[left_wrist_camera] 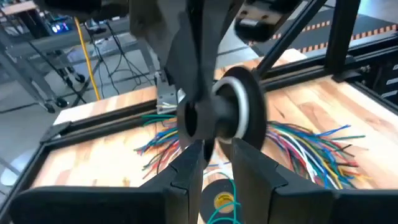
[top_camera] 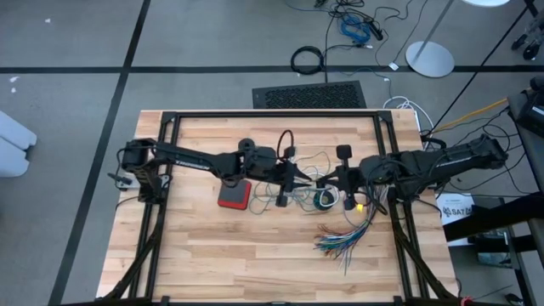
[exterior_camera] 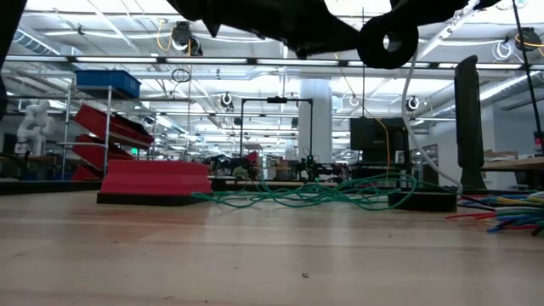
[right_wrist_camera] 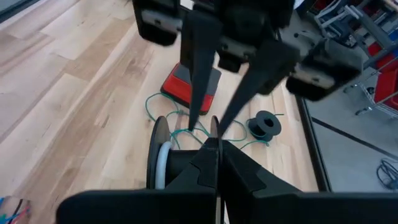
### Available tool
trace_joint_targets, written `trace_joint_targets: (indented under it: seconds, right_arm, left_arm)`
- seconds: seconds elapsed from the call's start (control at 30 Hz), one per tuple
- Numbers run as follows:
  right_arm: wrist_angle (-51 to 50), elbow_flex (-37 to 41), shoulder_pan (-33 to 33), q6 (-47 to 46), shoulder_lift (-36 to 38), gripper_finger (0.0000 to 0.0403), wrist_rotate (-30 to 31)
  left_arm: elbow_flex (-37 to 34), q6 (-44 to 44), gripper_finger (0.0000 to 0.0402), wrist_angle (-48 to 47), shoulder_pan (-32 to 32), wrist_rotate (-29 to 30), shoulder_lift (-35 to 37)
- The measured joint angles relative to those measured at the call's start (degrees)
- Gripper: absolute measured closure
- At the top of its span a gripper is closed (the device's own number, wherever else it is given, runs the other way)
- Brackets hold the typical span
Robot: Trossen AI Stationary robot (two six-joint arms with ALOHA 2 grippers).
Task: Coiling cords
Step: Coil the white wire cable on the spool
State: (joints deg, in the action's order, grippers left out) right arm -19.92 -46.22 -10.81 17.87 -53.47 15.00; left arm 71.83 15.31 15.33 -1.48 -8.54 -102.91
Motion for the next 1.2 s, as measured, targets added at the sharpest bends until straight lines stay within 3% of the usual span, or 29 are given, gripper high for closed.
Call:
trace_joint_targets:
  seconds: [0.77,0.87,1.0,1.2]
  right_arm:
    - [-2.0,0.0,0.0,-2.4,0.1,0.0403,0.0]
    - [-1.7,0.0,0.0,-2.3,0.1,0.0403,0.0]
    - [-1.4,0.0,0.0,-2.4,0.1,0.0403,0.1]
    - [-1.4,0.0,0.0,-3.7,0.1,0.0403,0.9]
  left_arm:
    - [0.0,0.4,0.0314,5.3,0.0,2.9,-1.3]
    - [0.0,0.4,0.0330,5.2,0.0,3.0,-1.3]
    - [0.0,1.2,0.0387,5.2,0.0,3.4,-1.3]
    - [0.0,2.0,0.0397,5.3,0.0,5.1,-1.2]
